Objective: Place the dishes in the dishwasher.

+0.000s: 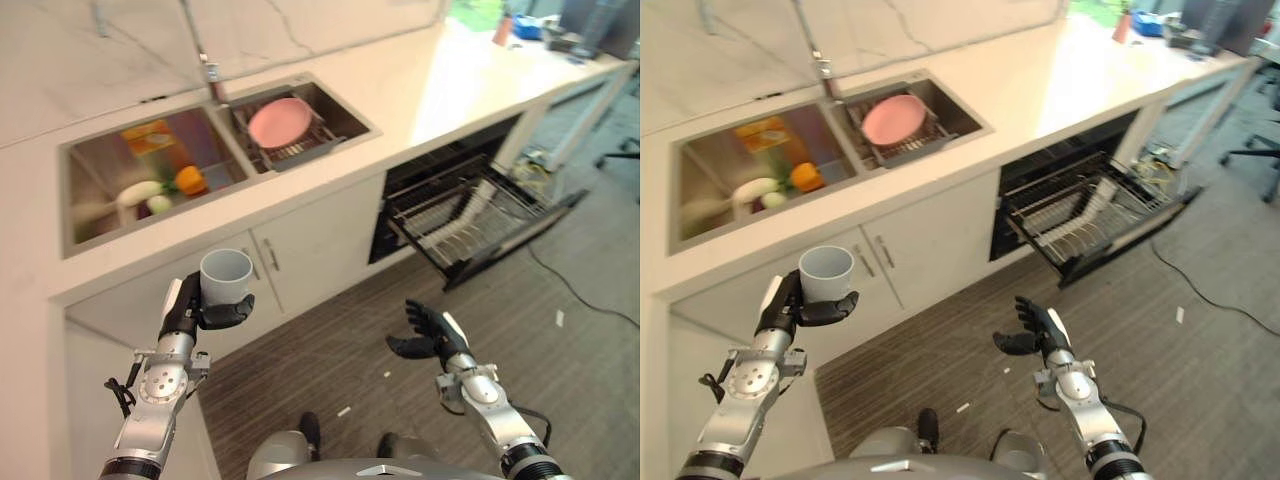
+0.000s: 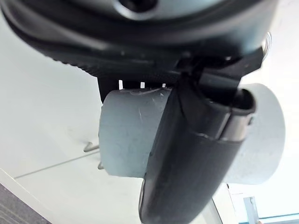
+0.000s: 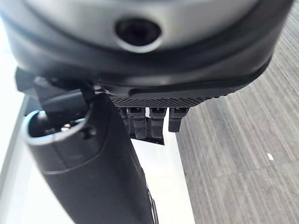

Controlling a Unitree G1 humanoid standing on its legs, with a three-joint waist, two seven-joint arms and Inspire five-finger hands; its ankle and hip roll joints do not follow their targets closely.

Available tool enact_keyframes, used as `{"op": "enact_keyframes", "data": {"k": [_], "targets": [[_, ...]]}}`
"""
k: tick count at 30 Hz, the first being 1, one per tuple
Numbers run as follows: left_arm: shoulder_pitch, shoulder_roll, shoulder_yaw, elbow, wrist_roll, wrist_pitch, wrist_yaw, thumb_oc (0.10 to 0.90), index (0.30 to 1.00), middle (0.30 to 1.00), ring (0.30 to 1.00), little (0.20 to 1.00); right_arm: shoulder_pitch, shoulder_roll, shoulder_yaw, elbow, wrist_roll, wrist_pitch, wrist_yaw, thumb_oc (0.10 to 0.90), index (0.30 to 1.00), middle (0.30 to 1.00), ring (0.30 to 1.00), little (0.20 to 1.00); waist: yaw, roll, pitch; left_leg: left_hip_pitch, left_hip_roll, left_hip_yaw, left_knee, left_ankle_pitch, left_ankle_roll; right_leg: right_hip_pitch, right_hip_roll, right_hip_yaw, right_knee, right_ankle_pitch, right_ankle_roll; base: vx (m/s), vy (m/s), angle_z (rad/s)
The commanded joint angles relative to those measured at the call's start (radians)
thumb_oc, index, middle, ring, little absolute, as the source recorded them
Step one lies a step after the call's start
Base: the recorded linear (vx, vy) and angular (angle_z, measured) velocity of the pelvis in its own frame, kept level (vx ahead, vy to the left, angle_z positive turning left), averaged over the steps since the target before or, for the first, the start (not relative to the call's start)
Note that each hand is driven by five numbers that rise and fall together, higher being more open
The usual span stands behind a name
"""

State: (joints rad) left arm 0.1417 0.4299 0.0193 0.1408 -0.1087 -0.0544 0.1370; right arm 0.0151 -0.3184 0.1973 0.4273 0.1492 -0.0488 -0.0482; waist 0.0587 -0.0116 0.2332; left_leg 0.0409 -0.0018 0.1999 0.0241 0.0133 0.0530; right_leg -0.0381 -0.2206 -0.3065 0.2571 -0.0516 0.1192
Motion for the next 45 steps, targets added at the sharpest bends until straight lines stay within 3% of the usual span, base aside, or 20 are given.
{"op": "enact_keyframes", "data": {"k": [1,3,6,9,11,13,14,16,18,21,23,25,27,28,32,34,35,39,41,45], "targets": [[-0.036,0.012,0.052,-0.150,-0.018,-0.122,0.042,0.400,0.300,0.300,0.300,0.300,-0.065,-0.062,-0.094,-0.136,0.005,-0.094,-0.031,0.800,0.900,0.900,0.900,0.900,0.019,0.058,-0.071,0.005,0.014,-0.124,0.094,-0.154,-0.032,-0.081,-0.016,-0.016,0.005,0.020,0.022,0.09,-0.099,-0.19],[-0.066,0.033,0.046,-0.148,-0.013,-0.122,0.047,0.400,0.300,0.300,0.300,0.300,-0.082,-0.073,-0.138,-0.170,0.020,-0.102,-0.063,0.800,0.900,0.900,0.900,0.900,0.004,0.055,-0.071,0.020,0.027,-0.144,0.091,-0.171,-0.051,-0.105,-0.087,0.035,-0.079,0.089,0.049,0.22,-0.253,-0.19],[-0.089,0.045,0.043,-0.145,-0.009,-0.122,0.055,0.400,0.300,0.300,0.300,0.300,-0.084,-0.080,-0.179,-0.201,0.027,-0.100,-0.080,0.800,0.900,0.900,0.900,0.900,-0.010,0.042,-0.070,0.044,0.040,-0.160,0.090,-0.193,-0.073,-0.112,-0.141,0.096,-0.162,0.172,0.088,0.20,-0.233,0.07],[-0.093,0.052,0.048,-0.144,-0.007,-0.121,0.059,0.400,0.300,0.300,0.300,0.300,-0.085,-0.083,-0.196,-0.215,0.031,-0.101,-0.085,0.800,0.900,0.900,0.900,0.900,-0.014,0.030,-0.073,0.071,0.057,-0.161,0.079,-0.204,-0.090,-0.119,-0.167,0.107,-0.188,0.225,0.114,0.19,-0.225,0.17],[-0.085,0.048,0.060,-0.145,-0.010,-0.123,0.054,0.400,0.300,0.300,0.300,0.300,-0.087,-0.084,-0.208,-0.252,0.039,-0.102,-0.072,0.800,0.900,0.900,0.900,0.900,-0.008,0.001,-0.107,0.110,0.079,-0.155,0.055,-0.220,-0.117,-0.083,-0.163,0.061,-0.225,0.214,0.136,0.38,-0.399,0.23],[-0.077,0.044,0.063,-0.143,-0.014,-0.123,0.055,0.400,0.300,0.300,0.300,0.300,-0.088,-0.085,-0.202,-0.263,0.043,-0.105,-0.067,0.800,0.900,0.900,0.900,0.900,-0.009,-0.002,-0.114,0.126,0.102,-0.149,0.056,-0.225,-0.128,-0.082,-0.152,0.056,-0.218,0.207,0.135,0.32,-0.358,-0.16],[-0.064,0.027,0.064,-0.133,-0.044,-0.124,0.061,0.400,0.300,0.300,0.300,0.300,-0.088,-0.092,-0.183,-0.288,0.056,-0.108,-0.054,0.800,0.900,0.900,0.900,0.900,-0.015,-0.001,-0.118,0.126,0.162,-0.163,0.108,-0.204,-0.150,-0.086,-0.108,0.063,-0.186,0.161,0.111,0.28,-0.372,-0.34],[-0.064,0.011,0.058,-0.130,-0.071,-0.124,0.060,0.400,0.300,0.300,0.300,0.300,-0.086,-0.100,-0.174,-0.318,0.075,-0.121,-0.050,0.800,0.900,0.900,0.900,0.900,-0.013,0.010,-0.104,0.048,0.204,-0.201,0.287,-0.125,-0.153,-0.060,-0.046,0.067,-0.177,0.113,0.061,0.22,-0.445,-0.20],[-0.086,0.003,0.042,-0.122,-0.096,-0.129,0.062,0.400,0.300,0.300,0.300,0.300,-0.075,-0.111,-0.176,-0.339,0.095,-0.129,-0.064,0.800,0.900,0.900,0.900,0.900,-0.005,-0.003,-0.069,-0.088,0.192,-0.258,0.513,-0.039,-0.136,-0.016,-0.006,0.063,-0.191,0.077,0.003,0.04,-0.343,-0.02],[-0.106,0.003,0.034,-0.119,-0.101,-0.133,0.065,0.400,0.300,0.300,0.300,0.300,-0.068,-0.119,-0.183,-0.349,0.094,-0.132,-0.075,0.800,0.900,0.900,0.900,0.900,-0.005,-0.020,-0.051,-0.178,0.167,-0.232,0.573,-0.016,-0.136,0.022,0.006,0.032,-0.225,0.055,-0.015,0.07,-0.215,0.19],[-0.114,-0.001,0.029,-0.118,-0.089,-0.133,0.062,0.400,0.300,0.300,0.300,0.300,-0.056,-0.123,-0.185,-0.347,0.102,-0.131,-0.072,0.800,0.900,0.900,0.900,0.900,0.001,-0.014,-0.051,-0.215,0.128,-0.227,0.479,-0.067,-0.135,0.056,0.022,0.028,-0.251,0.033,-0.008,0.25,-0.055,0.28],[-0.119,-0.004,0.018,-0.124,-0.087,-0.132,0.059,0.400,0.300,0.300,0.300,0.300,-0.052,-0.125,-0.184,-0.340,0.100,-0.128,-0.075,0.800,0.900,0.900,0.900,0.900,0.007,-0.006,-0.057,-0.242,0.164,-0.231,0.322,-0.047,-0.160,0.076,0.020,0.023,-0.263,0.019,0.005,0.28,0.095,0.32],[-0.118,-0.001,0.008,-0.123,-0.079,-0.130,0.058,0.400,0.300,0.300,0.300,0.300,-0.062,-0.123,-0.174,-0.312,0.091,-0.125,-0.077,0.800,0.900,0.900,0.900,0.900,0.033,0.024,-0.054,-0.267,0.192,-0.319,0.095,0.074,-0.203,0.122,0.050,0.049,-0.266,-0.020,0.016,0.37,0.190,0.02],[-0.119,0.000,0.004,-0.121,-0.078,-0.130,0.057,0.400,0.300,0.300,0.300,0.300,-0.061,-0.120,-0.172,-0.305,0.090,-0.124,-0.076,0.800,0.900,0.900,0.900,0.900,0.031,0.030,-0.051,-0.270,0.208,-0.313,0.051,0.093,-0.210,0.139,0.051,0.048,-0.265,-0.030,0.018,0.33,0.227,-0.19],[-0.123,0.007,-0.003,-0.118,-0.076,-0.128,0.054,0.400,0.300,0.300,0.300,0.300,-0.055,-0.116,-0.176,-0.311,0.088,-0.122,-0.076,0.800,0.900,0.900,0.900,0.900,0.024,0.042,-0.057,-0.259,0.232,-0.250,0.008,0.106,-0.214,0.166,0.049,0.046,-0.258,-0.046,0.028,0.16,0.171,-0.34],[-0.137,0.012,-0.029,-0.104,-0.066,-0.122,0.036,0.400,0.300,0.300,0.300,0.300,-0.018,-0.105,-0.197,-0.320,0.084,-0.116,-0.063,0.800,0.900,0.900,0.900,0.900,0.012,0.046,-0.090,-0.231,0.206,-0.248,0.021,0.100,-0.204,0.177,0.015,0.059,-0.233,-0.046,0.048,0.32,0.425,-0.36],[-0.137,0.026,-0.041,-0.108,-0.055,-0.112,0.016,0.400,0.300,0.300,0.300,0.300,-0.005,-0.084,-0.210,-0.321,0.087,-0.110,-0.050,0.800,0.900,0.900,0.900,0.900,0.005,0.032,-0.104,-0.210,0.170,-0.243,0.035,0.067,-0.172,0.160,-0.016,0.084,-0.172,-0.038,0.055,0.20,0.301,-0.14],[-0.134,0.055,-0.039,-0.123,-0.046,-0.101,0.005,0.400,0.300,0.300,0.300,0.300,-0.014,-0.050,-0.207,-0.309,0.090,-0.100,-0.043,0.800,0.900,0.900,0.900,0.900,0.006,0.014,-0.097,-0.187,0.130,-0.207,0.056,0.028,-0.120,0.083,-0.050,0.125,-0.024,0.001,0.072,0.09,0.255,-0.07],[-0.138,0.076,-0.024,-0.138,-0.046,-0.099,0.007,0.400,0.300,0.300,0.300,0.300,-0.037,-0.025,-0.193,-0.312,0.101,-0.100,-0.035,0.800,0.900,0.900,0.900,0.900,0.016,0.016,-0.085,-0.161,0.123,-0.162,0.059,0.002,-0.092,0.009,-0.082,0.079,0.079,0.055,0.095,0.06,0.289,-0.55],[-0.153,0.074,-0.033,-0.145,-0.046,-0.102,0.007,0.400,0.300,0.300,0.300,0.300,-0.035,-0.023,-0.187,-0.310,0.112,-0.097,-0.031,0.800,0.900,0.900,0.900,0.900,0.003,0.004,-0.083,-0.129,0.094,-0.160,0.037,-0.010,-0.087,0.005,-0.047,0.078,-0.023,0.043,0.076,0.07,0.097,-0.49]]}}
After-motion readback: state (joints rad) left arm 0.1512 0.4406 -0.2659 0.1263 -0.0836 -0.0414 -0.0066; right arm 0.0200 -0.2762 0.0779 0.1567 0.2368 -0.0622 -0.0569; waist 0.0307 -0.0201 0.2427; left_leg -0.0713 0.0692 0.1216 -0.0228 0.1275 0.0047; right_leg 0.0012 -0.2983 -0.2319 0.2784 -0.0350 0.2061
